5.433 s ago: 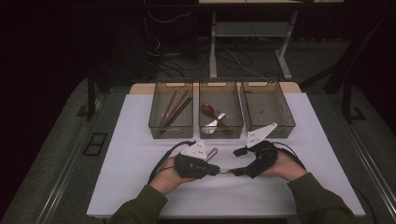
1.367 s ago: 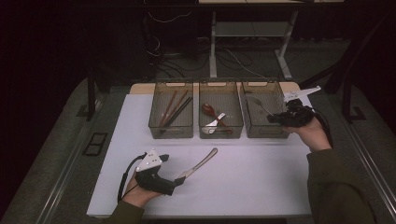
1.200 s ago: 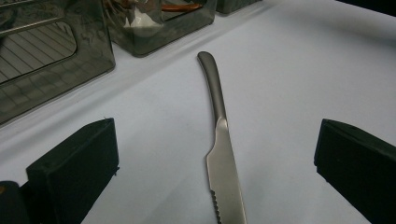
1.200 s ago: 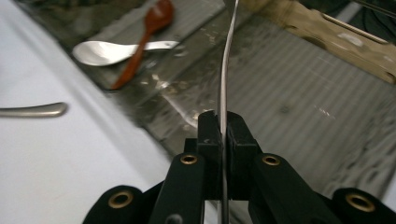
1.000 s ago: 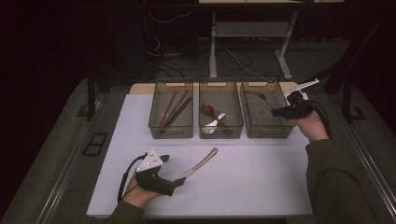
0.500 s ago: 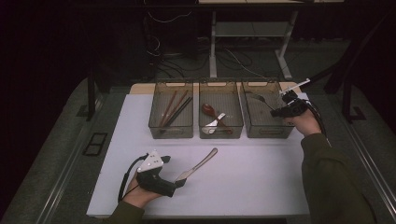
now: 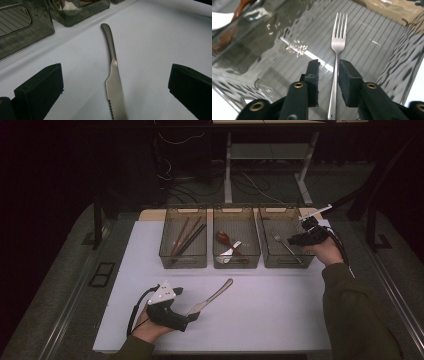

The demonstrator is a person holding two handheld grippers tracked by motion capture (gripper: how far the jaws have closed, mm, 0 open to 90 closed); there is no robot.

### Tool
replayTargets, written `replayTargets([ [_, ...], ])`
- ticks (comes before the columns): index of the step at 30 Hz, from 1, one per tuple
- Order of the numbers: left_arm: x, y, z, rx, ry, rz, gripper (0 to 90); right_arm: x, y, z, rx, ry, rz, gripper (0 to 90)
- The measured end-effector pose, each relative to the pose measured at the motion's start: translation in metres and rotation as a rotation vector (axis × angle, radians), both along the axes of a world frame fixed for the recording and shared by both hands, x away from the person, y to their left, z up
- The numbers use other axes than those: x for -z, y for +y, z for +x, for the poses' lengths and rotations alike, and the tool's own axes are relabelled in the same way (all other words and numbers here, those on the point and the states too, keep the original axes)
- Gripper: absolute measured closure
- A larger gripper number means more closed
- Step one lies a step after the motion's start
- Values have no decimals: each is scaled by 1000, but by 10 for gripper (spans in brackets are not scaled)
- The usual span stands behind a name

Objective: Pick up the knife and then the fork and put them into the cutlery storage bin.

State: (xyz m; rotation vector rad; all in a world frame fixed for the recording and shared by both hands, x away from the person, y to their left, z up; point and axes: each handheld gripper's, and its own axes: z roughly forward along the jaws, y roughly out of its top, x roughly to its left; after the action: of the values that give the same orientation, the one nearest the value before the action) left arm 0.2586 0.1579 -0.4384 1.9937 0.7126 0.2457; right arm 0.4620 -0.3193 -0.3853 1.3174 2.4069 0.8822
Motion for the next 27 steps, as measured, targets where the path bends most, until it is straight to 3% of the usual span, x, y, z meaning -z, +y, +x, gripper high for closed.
replayTargets([
  [10, 0, 0, 0, -5, 1, -4, 0, -18, -7, -16, 27, -62, 151, 376],
  [15, 0, 0, 0, -8, 1, -3, 0, -23, -5, -35, -7, -100, 195, 323],
  [21, 0, 0, 0, -10, 7, -2, 0, -29, 4, -66, -56, -168, 192, 270],
  [27, 0, 0, 0, -11, 7, -2, 0, -26, 12, -92, -93, -185, 228, 216],
])
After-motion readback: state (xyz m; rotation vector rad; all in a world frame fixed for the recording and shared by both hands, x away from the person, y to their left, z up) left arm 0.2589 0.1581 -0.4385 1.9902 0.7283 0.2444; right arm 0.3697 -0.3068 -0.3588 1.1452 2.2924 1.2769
